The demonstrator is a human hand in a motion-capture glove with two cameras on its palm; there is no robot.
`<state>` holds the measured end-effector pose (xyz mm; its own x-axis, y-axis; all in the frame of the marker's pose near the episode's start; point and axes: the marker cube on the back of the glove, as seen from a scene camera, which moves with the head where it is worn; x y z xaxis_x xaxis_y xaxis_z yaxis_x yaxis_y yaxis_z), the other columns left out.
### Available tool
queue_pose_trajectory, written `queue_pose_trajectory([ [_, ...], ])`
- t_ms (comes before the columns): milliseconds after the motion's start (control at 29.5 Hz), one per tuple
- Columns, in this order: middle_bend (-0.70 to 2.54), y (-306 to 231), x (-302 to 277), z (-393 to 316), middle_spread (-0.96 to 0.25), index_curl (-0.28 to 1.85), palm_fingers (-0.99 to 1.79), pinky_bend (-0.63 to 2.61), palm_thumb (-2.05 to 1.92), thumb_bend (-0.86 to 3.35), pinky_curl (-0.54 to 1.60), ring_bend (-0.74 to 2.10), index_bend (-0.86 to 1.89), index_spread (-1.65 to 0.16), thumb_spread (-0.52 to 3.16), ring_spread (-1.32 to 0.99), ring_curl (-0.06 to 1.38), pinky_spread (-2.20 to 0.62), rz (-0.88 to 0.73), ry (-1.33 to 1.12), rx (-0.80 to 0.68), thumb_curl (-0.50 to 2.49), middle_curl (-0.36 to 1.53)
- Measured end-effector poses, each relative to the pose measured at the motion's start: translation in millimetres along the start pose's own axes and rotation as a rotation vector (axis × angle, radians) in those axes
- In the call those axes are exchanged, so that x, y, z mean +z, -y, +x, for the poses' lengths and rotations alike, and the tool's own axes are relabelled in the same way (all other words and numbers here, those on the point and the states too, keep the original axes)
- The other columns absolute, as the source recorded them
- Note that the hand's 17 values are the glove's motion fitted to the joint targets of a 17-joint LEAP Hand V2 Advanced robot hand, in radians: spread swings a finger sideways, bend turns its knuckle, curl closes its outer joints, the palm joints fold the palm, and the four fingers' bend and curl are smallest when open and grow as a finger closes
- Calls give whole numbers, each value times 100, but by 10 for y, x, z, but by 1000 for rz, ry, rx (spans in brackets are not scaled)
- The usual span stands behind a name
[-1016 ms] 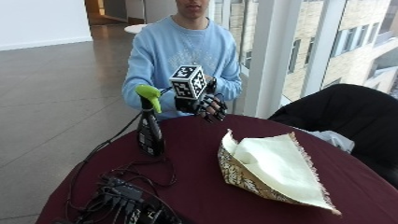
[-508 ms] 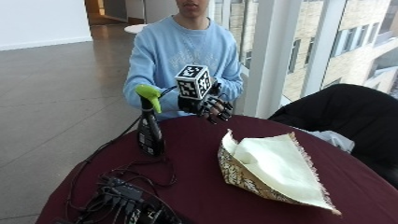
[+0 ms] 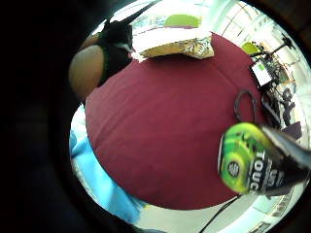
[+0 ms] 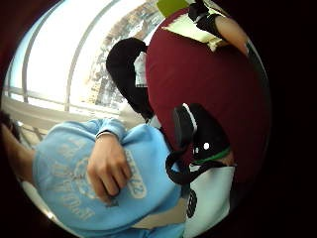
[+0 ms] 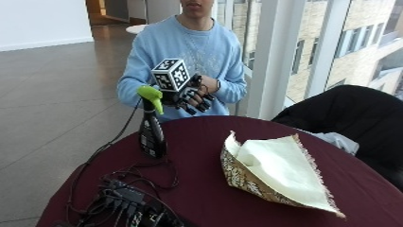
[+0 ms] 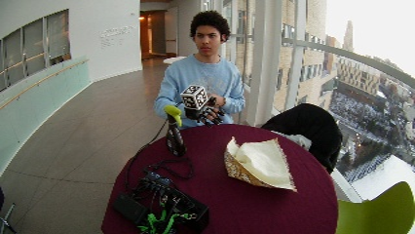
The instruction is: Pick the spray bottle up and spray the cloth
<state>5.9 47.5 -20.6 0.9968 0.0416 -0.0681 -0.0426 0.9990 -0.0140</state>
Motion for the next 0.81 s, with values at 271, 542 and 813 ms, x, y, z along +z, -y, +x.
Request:
queue_pose_trajectory([
  [271,20,-840,-147,152,-5,30,67,29,66,13,32,27,13,-39,119,-1,28,20,166,96,135,32,31],
  [542,19,-1411,-436,700,-5,29,69,29,67,7,33,28,14,-38,117,-1,30,19,243,486,332,32,33],
  [813,19,-1436,-498,1350,-5,29,71,30,67,2,34,28,14,-38,115,-1,30,18,495,672,325,32,34],
])
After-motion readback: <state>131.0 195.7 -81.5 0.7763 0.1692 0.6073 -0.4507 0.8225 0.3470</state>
